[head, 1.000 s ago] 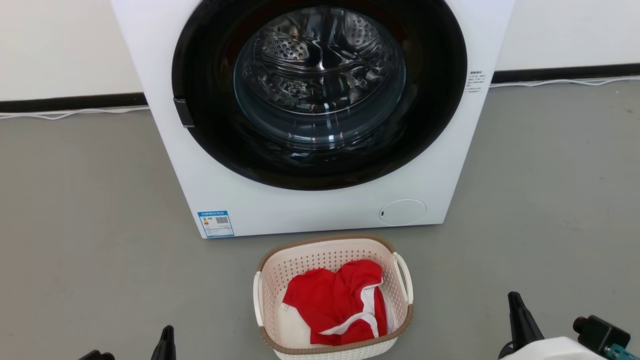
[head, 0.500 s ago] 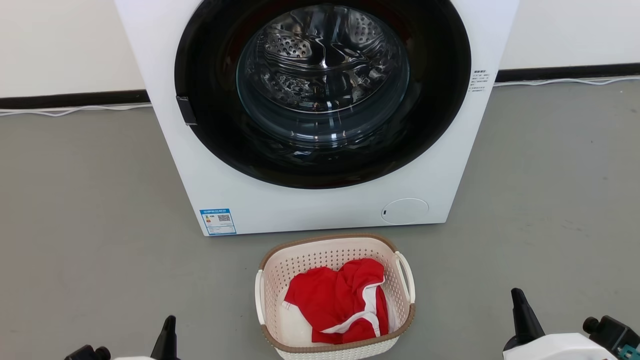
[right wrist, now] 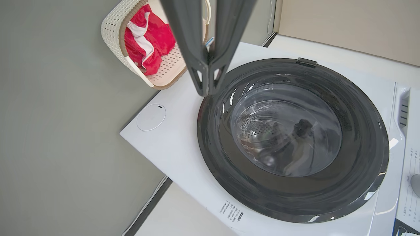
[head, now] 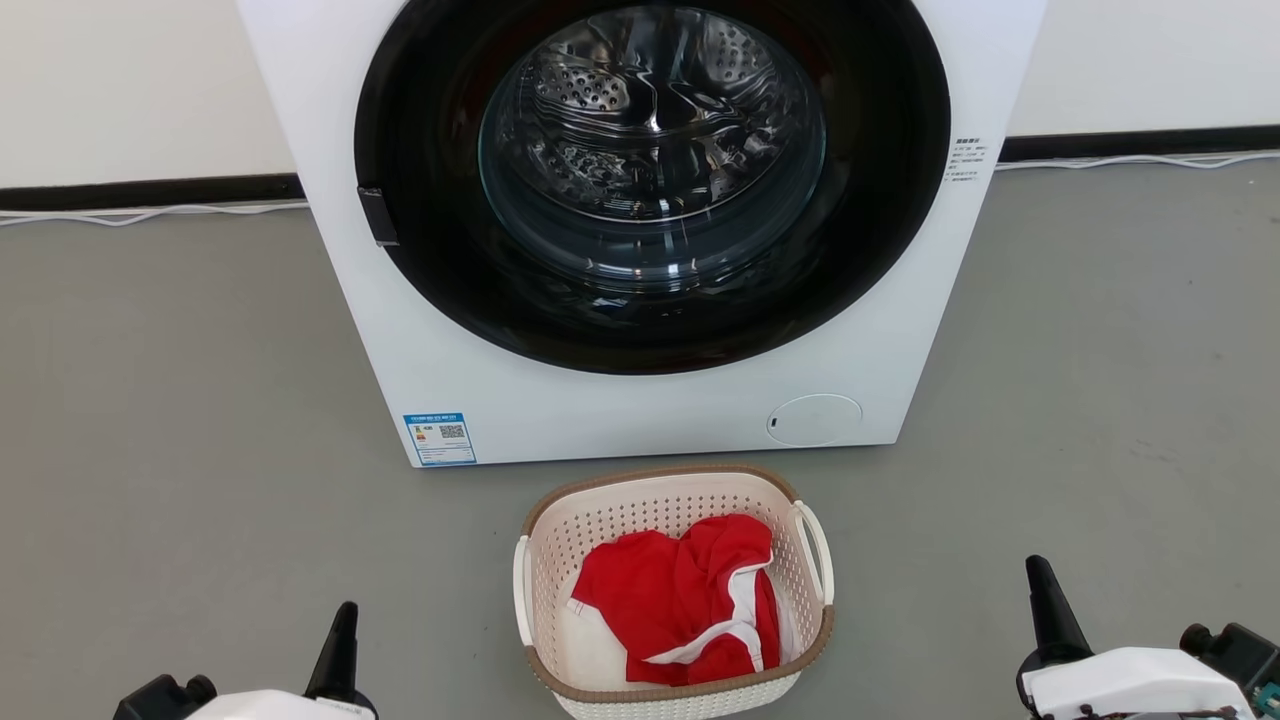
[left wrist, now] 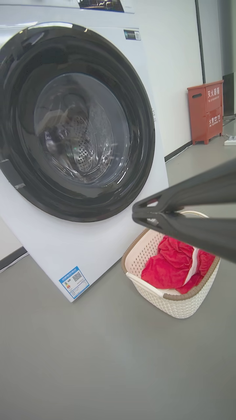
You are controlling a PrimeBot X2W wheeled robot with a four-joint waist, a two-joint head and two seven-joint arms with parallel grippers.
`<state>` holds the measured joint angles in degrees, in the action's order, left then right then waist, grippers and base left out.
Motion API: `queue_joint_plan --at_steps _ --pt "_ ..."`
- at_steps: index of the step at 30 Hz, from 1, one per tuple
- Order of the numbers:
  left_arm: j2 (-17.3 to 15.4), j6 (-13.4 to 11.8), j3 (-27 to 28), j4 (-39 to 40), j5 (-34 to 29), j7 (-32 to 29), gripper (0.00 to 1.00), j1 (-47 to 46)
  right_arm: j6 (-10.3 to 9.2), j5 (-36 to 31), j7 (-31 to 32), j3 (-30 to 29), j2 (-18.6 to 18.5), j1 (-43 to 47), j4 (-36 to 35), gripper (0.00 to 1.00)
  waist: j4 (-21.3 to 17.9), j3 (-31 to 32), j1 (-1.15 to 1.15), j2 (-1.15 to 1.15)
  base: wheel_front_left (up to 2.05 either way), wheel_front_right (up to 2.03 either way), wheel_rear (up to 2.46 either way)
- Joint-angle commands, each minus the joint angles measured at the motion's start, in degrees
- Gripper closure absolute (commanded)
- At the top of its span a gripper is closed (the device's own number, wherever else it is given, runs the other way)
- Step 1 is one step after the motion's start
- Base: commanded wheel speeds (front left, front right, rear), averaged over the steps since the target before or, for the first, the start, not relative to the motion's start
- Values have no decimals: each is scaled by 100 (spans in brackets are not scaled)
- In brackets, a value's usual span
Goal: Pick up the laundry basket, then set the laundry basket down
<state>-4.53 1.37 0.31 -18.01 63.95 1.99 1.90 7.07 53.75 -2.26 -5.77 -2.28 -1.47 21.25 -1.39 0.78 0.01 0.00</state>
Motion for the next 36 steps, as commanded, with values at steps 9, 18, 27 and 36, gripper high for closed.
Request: queue_joint_plan --at_steps 9,18,27,36 --pt "4 177 242 229 648 -184 100 -418 29 896 210 21 -48 -320 -286 100 29 -20 0 0 0 0 0" --pt "40 274 327 266 1134 -333 100 -506 32 1556 359 0 -50 -354 -384 100 54 -37 0 0 0 0 0" --pt "72 360 403 299 1565 -465 100 -583 34 2141 490 -19 -53 -384 -471 100 76 -52 0 0 0 0 0" --pt "108 458 488 336 2050 -614 100 -671 37 2798 638 -40 -55 -418 -568 100 100 -69 0 0 0 0 0"
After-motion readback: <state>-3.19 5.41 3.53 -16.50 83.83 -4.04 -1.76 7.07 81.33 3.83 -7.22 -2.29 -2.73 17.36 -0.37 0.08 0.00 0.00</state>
